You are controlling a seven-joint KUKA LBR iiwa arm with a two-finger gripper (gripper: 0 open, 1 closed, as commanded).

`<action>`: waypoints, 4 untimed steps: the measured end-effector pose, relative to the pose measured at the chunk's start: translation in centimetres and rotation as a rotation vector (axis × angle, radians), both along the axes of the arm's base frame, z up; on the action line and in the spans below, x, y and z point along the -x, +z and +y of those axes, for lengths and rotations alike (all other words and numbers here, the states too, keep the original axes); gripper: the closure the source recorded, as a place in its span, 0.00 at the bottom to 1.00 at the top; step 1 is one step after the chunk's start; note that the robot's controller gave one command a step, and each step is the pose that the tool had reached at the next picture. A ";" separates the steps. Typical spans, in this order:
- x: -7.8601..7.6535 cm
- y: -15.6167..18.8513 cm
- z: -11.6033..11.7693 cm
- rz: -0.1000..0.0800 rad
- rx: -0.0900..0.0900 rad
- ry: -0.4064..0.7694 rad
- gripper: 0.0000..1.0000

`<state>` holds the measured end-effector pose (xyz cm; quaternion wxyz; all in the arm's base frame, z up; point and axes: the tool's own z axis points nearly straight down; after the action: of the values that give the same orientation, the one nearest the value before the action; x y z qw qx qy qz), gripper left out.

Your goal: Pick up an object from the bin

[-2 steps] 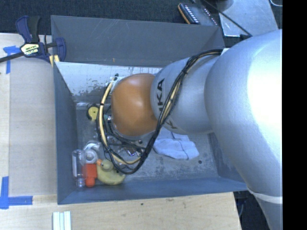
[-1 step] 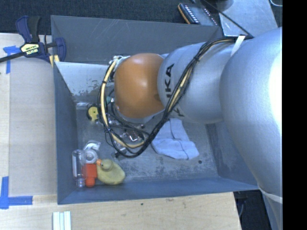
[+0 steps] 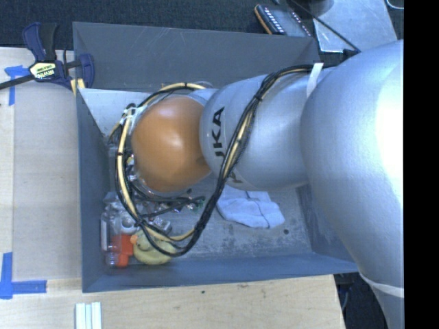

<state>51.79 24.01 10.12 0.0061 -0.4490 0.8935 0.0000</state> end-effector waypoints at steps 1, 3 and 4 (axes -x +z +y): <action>-4.1 -2.9 0.3 0.001 -0.001 -0.333 0.00; -4.2 -3.1 -0.3 -0.008 0.002 0.471 1.00; -4.1 -2.7 -0.4 -0.002 0.002 0.469 1.00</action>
Offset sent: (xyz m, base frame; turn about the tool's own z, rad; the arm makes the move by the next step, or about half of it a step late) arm 0.0415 -0.0032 -0.0312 -0.4743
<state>55.87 23.65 7.46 0.0064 -0.6443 0.7648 -0.0002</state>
